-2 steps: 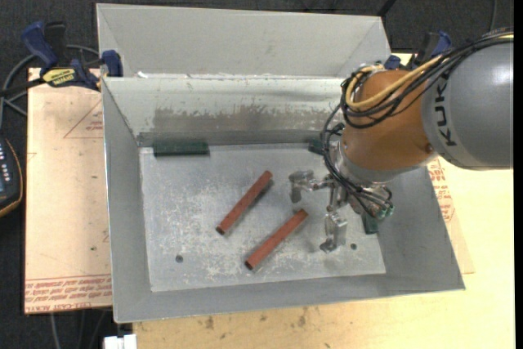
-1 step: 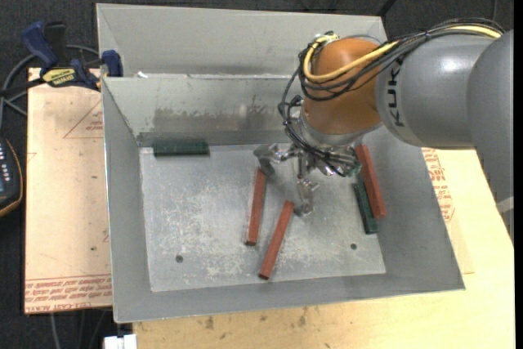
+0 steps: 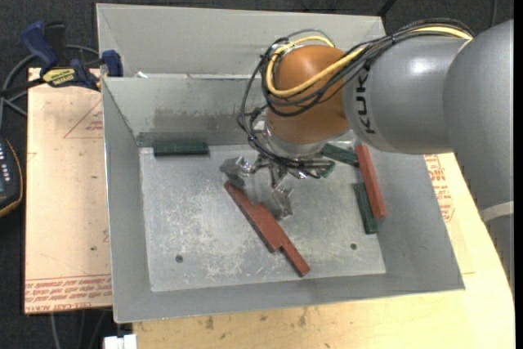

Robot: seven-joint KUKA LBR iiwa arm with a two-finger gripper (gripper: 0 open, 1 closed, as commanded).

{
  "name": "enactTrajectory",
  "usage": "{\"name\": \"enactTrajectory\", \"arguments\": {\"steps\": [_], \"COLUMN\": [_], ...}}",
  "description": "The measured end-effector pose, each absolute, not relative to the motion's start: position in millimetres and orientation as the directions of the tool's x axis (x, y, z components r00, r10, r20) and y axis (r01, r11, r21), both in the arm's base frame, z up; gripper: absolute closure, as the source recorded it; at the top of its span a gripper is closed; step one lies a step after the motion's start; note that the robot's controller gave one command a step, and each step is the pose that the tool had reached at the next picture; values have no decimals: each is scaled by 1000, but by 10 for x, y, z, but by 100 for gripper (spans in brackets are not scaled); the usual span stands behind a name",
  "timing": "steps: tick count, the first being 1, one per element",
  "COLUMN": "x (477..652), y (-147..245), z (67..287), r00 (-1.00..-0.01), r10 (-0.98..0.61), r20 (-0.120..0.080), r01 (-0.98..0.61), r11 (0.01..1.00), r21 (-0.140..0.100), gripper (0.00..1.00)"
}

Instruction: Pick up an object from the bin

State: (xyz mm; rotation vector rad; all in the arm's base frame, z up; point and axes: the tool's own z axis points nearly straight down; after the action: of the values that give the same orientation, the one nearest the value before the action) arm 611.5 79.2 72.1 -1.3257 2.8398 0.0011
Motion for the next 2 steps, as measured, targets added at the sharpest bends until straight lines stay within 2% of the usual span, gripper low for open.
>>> {"name": "enactTrajectory", "arguments": {"steps": [1, 2], "x": [6223, 6292], "y": [1030, 1429], "z": [719, 714], "r00": [-674, -820], "r10": [-739, -572], "r20": [-7, -7], "r01": [-739, -572], "r11": [674, 820], "r21": [-2, 0], "gripper": [0, 0]}}
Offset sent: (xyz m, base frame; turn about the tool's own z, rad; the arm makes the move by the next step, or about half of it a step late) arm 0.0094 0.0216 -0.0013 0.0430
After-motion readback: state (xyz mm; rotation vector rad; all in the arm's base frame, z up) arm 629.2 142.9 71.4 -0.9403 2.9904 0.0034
